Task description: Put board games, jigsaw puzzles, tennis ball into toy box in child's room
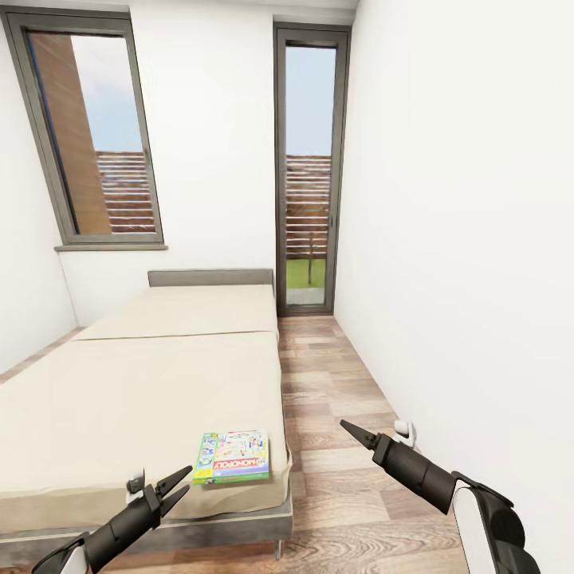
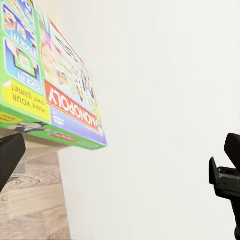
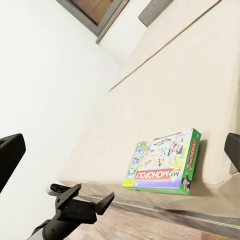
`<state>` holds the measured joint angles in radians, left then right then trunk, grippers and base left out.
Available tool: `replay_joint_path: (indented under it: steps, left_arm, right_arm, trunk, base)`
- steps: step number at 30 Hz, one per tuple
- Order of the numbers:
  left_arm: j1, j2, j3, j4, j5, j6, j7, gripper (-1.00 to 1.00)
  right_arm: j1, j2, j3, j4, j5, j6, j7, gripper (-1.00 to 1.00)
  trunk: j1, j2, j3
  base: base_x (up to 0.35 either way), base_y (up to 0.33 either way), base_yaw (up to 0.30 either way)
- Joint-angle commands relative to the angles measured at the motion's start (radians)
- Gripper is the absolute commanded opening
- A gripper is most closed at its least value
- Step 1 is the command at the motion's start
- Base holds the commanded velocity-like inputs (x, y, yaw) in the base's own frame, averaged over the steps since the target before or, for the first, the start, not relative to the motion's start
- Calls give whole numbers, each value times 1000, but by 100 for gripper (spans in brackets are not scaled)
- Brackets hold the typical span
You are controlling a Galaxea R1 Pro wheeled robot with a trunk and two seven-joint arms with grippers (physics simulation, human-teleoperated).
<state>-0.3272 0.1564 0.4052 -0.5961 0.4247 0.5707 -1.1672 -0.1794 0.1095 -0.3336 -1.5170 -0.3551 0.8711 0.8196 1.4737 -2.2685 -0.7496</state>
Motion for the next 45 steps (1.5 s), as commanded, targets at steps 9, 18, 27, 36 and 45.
replay_joint_path:
  steps: [9,18,27,36,45]
  left_arm:
    - [-1,0,9,20,10,21,1,100]
    - [-1,2,12,54,13,35,0,100]
    - [-1,2,13,58,15,53,0,100]
    - [-1,0,77,59,29,53,0,100]
    - [0,-1,152,59,34,49,0,100]
  right_arm:
    - [-2,1,-2,0,1,5,4,100]
    - [-2,1,-2,0,0,5,5,100]
    - [-1,1,-2,0,1,5,5,100]
    - [-1,1,-2,0,1,5,4,100]
    - [-1,1,-2,0,1,5,4,100]
  trunk:
    - [0,0,-1]
    - [0,0,-1]
    - [0,0,-1]
    - [0,0,-1]
    - [0,0,-1]
  base:
    - [0,0,0]
    - [0,0,0]
    - [0,0,0]
    - [0,0,0]
    - [0,0,0]
